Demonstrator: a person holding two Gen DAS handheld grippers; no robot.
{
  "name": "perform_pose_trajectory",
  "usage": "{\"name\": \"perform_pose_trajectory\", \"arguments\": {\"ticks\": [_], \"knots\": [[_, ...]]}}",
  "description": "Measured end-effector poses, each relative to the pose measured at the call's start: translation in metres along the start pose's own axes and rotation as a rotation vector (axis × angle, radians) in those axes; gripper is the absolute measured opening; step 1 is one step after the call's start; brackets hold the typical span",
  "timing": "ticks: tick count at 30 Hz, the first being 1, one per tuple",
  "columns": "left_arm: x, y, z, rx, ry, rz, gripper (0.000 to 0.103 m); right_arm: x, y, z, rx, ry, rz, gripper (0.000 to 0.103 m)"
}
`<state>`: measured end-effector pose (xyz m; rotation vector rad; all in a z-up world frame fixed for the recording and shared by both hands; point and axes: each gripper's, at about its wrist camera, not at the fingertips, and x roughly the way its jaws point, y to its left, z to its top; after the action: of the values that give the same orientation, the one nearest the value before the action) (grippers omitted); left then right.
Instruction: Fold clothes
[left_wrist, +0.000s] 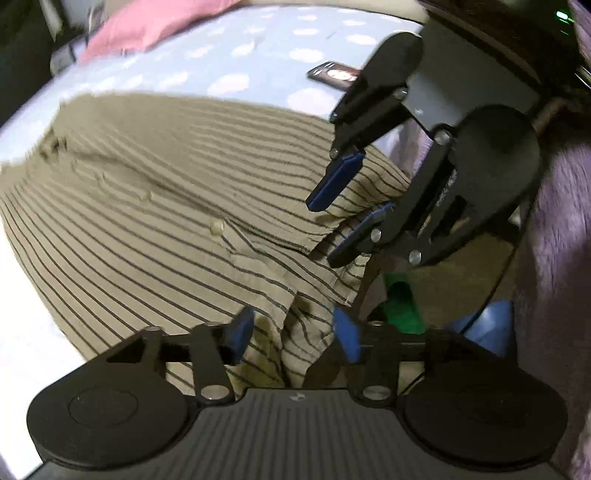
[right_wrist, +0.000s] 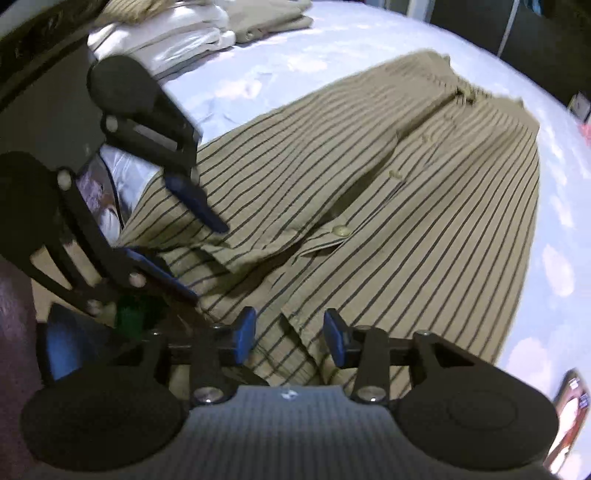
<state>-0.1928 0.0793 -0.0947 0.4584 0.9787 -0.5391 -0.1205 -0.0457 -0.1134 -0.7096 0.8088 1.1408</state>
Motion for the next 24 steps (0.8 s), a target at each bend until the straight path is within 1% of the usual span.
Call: {"name": "perform_pose_trajectory", "arguments": {"ticks": [1,2,3,4,6,9,11,14,16,17,18,20,21,22,23,24], "knots": [[-0.001,-0.005,-0.002,0.032,-0.001,0.023,0.057,0.0,0.004,-0.002,-0.033,0.004,-0.019,0.05],[0.0,-0.009,-0.004,0.072,0.006,0.047,0.058,0.0,0.009,-0.005,-0.072,0.011,-0.041,0.054],[0.004,-0.014,-0.006,0.119,0.02,0.07,0.058,0.002,0.014,-0.007,-0.121,0.018,-0.062,0.063],[0.007,-0.02,-0.007,0.164,0.035,0.092,0.058,0.004,0.021,-0.01,-0.177,0.024,-0.081,0.067],[0.015,-0.033,-0.011,0.248,0.068,0.137,0.058,0.009,0.035,-0.018,-0.302,0.037,-0.119,0.073],[0.024,-0.05,-0.025,0.375,0.085,0.192,0.058,0.019,0.05,-0.029,-0.459,0.068,-0.157,0.074],[0.032,-0.059,-0.031,0.432,0.112,0.224,0.058,0.026,0.056,-0.034,-0.519,0.093,-0.172,0.075],[0.047,-0.069,-0.044,0.522,0.148,0.282,0.058,0.034,0.055,-0.036,-0.559,0.118,-0.187,0.075],[0.058,-0.077,-0.054,0.639,0.155,0.348,0.059,0.039,0.056,-0.037,-0.584,0.128,-0.199,0.075],[0.062,-0.08,-0.058,0.68,0.156,0.367,0.06,0.042,0.056,-0.039,-0.61,0.129,-0.212,0.075],[0.064,-0.081,-0.06,0.702,0.156,0.375,0.061,0.044,0.057,-0.041,-0.634,0.129,-0.225,0.075],[0.062,-0.079,-0.057,0.675,0.154,0.363,0.057,0.045,0.058,-0.044,-0.671,0.128,-0.246,0.073],[0.058,-0.077,-0.053,0.644,0.15,0.352,0.051,0.045,0.059,-0.045,-0.686,0.126,-0.258,0.064],[0.054,-0.074,-0.049,0.612,0.147,0.338,0.045,0.043,0.058,-0.044,-0.685,0.12,-0.275,0.049],[0.05,-0.071,-0.047,0.582,0.147,0.32,0.044,0.039,0.057,-0.042,-0.674,0.116,-0.283,0.049],[0.046,-0.067,-0.044,0.551,0.147,0.303,0.041,0.036,0.055,-0.039,-0.648,0.118,-0.264,0.047]]}}
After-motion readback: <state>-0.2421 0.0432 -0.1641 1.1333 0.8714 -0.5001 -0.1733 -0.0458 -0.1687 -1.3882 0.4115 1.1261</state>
